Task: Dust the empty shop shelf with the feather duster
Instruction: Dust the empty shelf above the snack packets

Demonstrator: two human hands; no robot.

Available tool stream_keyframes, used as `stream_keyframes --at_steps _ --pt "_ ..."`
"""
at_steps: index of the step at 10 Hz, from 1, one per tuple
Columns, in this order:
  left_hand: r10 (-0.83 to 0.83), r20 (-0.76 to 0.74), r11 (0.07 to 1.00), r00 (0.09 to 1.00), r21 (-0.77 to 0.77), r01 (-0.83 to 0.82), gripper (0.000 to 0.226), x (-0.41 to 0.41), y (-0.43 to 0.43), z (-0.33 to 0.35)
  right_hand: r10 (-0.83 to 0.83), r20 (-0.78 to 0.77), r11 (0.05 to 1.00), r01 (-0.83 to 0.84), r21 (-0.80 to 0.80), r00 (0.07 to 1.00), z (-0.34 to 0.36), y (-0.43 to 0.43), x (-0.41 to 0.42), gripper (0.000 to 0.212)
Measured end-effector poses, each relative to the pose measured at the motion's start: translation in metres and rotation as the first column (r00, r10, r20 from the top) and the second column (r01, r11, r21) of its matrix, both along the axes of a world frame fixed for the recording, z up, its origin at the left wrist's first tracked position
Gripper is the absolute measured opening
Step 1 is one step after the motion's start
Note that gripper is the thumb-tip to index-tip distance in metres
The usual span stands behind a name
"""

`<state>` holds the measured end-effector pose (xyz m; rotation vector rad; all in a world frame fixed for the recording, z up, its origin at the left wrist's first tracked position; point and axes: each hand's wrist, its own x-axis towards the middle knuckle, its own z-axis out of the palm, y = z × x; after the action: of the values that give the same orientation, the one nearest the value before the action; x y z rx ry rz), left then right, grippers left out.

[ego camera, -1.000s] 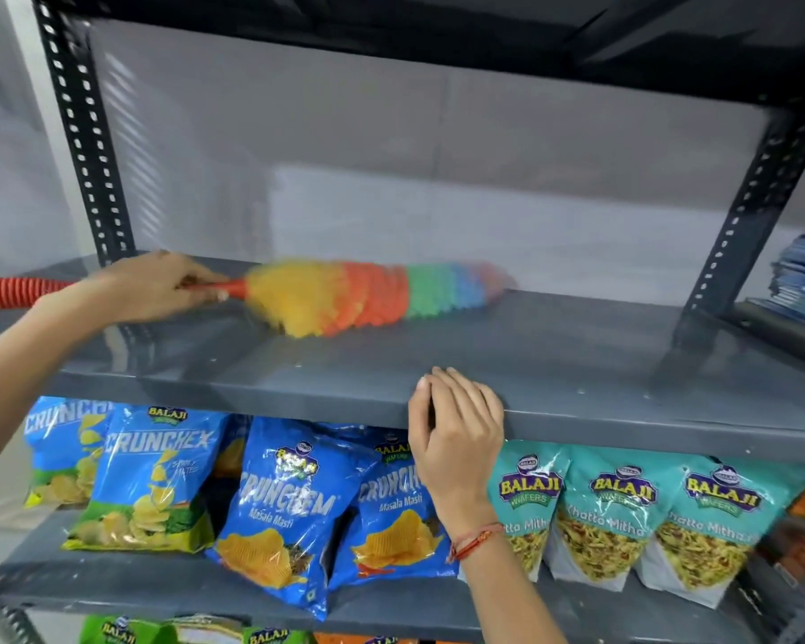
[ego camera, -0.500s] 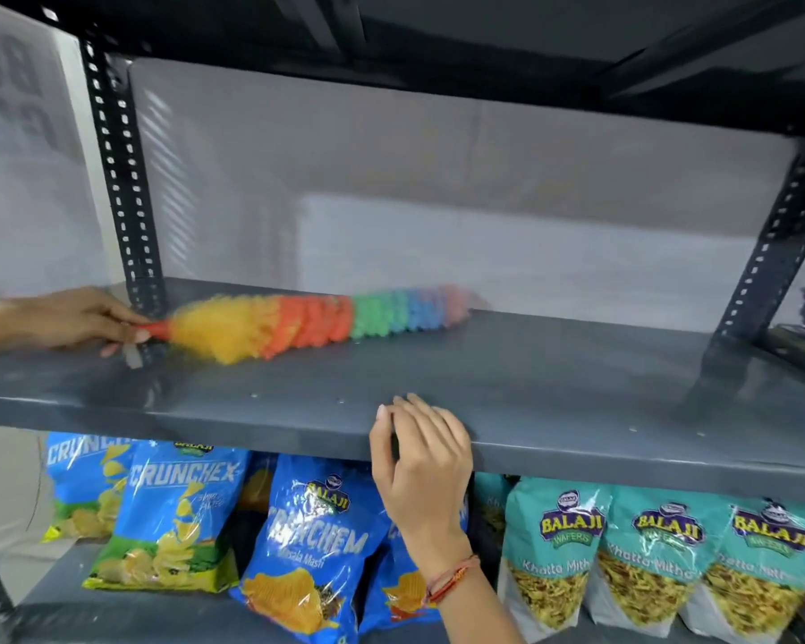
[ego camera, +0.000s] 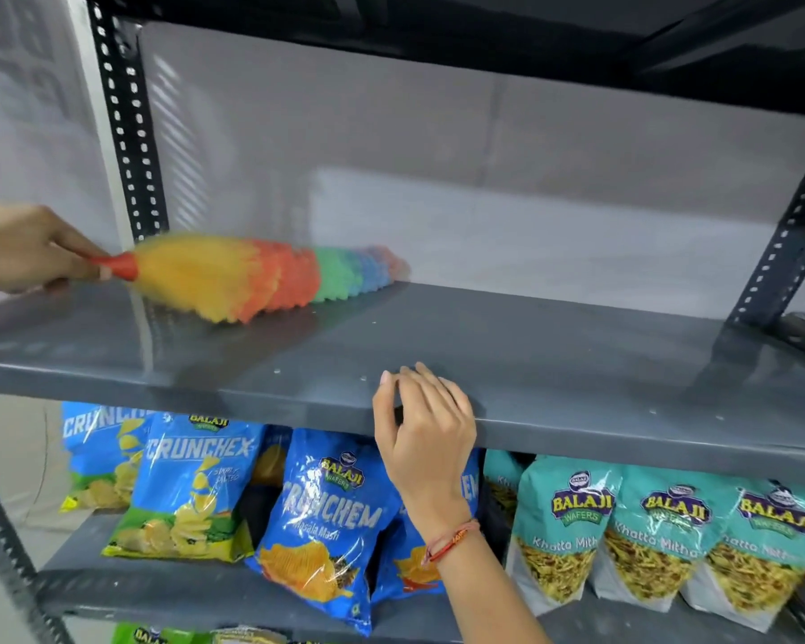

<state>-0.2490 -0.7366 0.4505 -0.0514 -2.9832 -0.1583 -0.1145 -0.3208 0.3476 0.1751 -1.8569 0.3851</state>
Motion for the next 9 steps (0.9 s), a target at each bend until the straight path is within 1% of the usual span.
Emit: stream_keyframes --at_steps 1,2,3,4,5,6,7,8,9 --pt "0.069 -0.008 0.992 0.998 0.105 -0.068 0.034 0.057 0.040 0.022 0.060 0.051 0.998 -0.060 0.012 0.997 0.007 -0.020 -0.002 0.029" --pt "0.045 -0.069 0.986 0.997 0.165 -0.033 0.018 0.101 0.066 0.011 0.079 0.164 0.995 -0.089 0.054 0.983 0.017 -0.045 -0.006 0.029" --pt "0.061 -0.103 0.975 0.993 0.219 -0.037 0.017 0.123 0.075 -0.013 0.076 0.338 0.986 -0.121 0.114 0.938 0.023 -0.067 -0.009 0.031" --pt "0.107 -0.133 0.964 0.985 0.255 -0.070 0.028 0.129 0.081 -0.030 0.081 0.453 0.972 -0.170 0.160 0.888 0.022 -0.085 -0.007 0.041" --pt "0.117 -0.183 0.978 0.976 0.191 -0.081 0.032 0.135 0.083 -0.034 0.107 0.498 0.963 -0.215 0.163 0.860 0.022 -0.089 -0.005 0.047" --pt "0.109 -0.186 0.977 0.977 0.199 -0.071 0.029 0.142 0.085 -0.030 0.114 0.519 0.958 -0.233 0.169 0.847 0.023 -0.086 -0.005 0.051" --pt "0.083 -0.154 0.961 0.985 0.273 -0.038 0.024 0.147 0.094 -0.028 0.111 0.539 0.957 -0.236 0.169 0.835 0.023 -0.086 -0.004 0.052" --pt "0.070 -0.122 0.957 0.990 0.287 -0.033 0.027 0.146 0.107 -0.031 0.101 0.557 0.959 -0.230 0.167 0.825 0.024 -0.086 -0.003 0.053" --pt "0.103 -0.114 0.960 0.988 0.273 -0.069 0.031 0.147 0.116 -0.029 0.104 0.569 0.961 -0.230 0.156 0.816 0.026 -0.086 0.000 0.053"
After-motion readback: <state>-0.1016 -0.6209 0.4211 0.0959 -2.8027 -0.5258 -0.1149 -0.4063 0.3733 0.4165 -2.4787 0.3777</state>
